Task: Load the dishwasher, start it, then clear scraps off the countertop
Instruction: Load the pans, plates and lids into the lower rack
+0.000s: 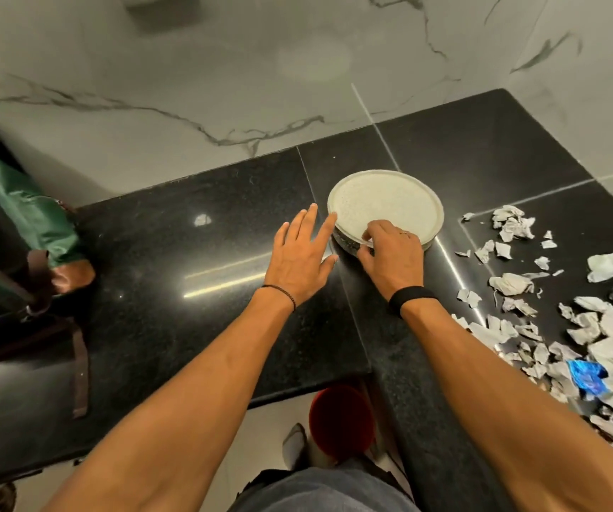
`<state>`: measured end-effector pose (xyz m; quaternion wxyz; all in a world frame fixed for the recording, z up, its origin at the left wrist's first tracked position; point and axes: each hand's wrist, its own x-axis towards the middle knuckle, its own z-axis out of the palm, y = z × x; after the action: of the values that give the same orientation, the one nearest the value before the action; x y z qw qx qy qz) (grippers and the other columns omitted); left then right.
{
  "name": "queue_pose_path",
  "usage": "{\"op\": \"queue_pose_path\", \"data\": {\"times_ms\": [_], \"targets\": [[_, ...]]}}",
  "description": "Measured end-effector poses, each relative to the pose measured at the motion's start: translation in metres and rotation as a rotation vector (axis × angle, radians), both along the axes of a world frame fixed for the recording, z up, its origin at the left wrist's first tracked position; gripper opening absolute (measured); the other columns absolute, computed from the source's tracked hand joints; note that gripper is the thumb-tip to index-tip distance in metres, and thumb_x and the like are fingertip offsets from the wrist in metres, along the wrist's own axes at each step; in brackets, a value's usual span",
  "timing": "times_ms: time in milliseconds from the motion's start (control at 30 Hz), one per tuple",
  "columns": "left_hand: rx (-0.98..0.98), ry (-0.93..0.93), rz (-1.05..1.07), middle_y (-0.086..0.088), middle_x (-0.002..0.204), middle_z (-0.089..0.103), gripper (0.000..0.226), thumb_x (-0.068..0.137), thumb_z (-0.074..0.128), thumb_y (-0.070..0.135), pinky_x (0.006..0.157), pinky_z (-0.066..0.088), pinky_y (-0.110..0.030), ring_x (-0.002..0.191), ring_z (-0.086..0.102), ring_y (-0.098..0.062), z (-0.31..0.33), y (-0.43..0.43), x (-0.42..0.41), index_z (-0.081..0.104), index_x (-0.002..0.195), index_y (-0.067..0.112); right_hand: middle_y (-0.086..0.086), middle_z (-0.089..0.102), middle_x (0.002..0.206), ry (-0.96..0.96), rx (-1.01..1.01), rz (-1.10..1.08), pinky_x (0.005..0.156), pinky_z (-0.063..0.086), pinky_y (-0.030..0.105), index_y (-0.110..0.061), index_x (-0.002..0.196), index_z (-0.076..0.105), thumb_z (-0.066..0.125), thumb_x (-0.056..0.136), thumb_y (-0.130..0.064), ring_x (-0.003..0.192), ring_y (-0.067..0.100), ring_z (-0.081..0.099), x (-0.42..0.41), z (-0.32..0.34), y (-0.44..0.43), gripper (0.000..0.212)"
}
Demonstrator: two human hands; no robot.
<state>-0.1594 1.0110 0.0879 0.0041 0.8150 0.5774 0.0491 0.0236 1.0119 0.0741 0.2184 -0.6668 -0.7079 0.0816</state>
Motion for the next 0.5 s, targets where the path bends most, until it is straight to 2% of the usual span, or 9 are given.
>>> {"op": "queue_pose_path", "data": {"times_ms": [67,133,267,333,500], "targets": [[-0.019,0.005,-0.048,-0.016,0.168,0.013,0.087,0.093,0.068,0.033,0.123,0.021,-0.05,0.155,0.014,-0.033,0.007,0.008,0.007,0.015,0.162,0.026,0.007,0.066,0.094,0.066,0.038,-0.038,0.067,0.047,0.039,-0.011,0.091,0.063,0.068,0.083,-0.021,0.077,0.031,0.063,0.003,0.011,-0.008,0.013],[-0.022,-0.016,-0.093,-0.015,0.168,0.011,0.092,0.09,0.072,0.023,0.123,0.02,-0.05,0.155,0.011,-0.032,0.014,0.016,0.017,0.014,0.162,0.028,0.005,0.067,0.093,0.112,0.082,-0.089,0.063,0.047,0.036,-0.013,0.09,0.065,0.069,0.081,-0.023,0.074,0.028,0.063,0.006,0.021,-0.019,0.015],[-0.029,-0.015,-0.204,-0.007,0.168,0.017,0.082,0.094,0.063,0.009,0.123,0.013,-0.053,0.156,0.008,-0.031,0.026,0.024,0.042,0.022,0.16,0.032,-0.001,0.064,0.089,0.147,0.145,-0.126,0.056,0.045,0.03,-0.018,0.088,0.063,0.066,0.079,-0.032,0.068,0.021,0.06,0.011,0.034,-0.043,0.018],[-0.048,0.006,-0.278,-0.001,0.167,0.024,0.069,0.097,0.058,0.01,0.123,0.009,-0.054,0.155,0.012,-0.029,0.033,0.025,0.055,0.032,0.157,0.034,-0.001,0.063,0.087,0.15,0.168,-0.14,0.059,0.047,0.032,-0.018,0.088,0.062,0.063,0.079,-0.034,0.068,0.021,0.058,0.017,0.041,-0.056,0.019],[-0.057,-0.031,-0.447,0.011,0.146,0.055,0.043,0.099,0.059,0.026,0.121,0.012,-0.052,0.142,0.042,-0.017,0.041,0.026,0.073,0.056,0.14,0.038,-0.002,0.065,0.092,0.064,0.223,-0.182,0.077,0.05,0.036,-0.018,0.098,0.062,0.068,0.081,-0.03,0.076,0.019,0.06,0.035,0.053,-0.088,0.022]]}}
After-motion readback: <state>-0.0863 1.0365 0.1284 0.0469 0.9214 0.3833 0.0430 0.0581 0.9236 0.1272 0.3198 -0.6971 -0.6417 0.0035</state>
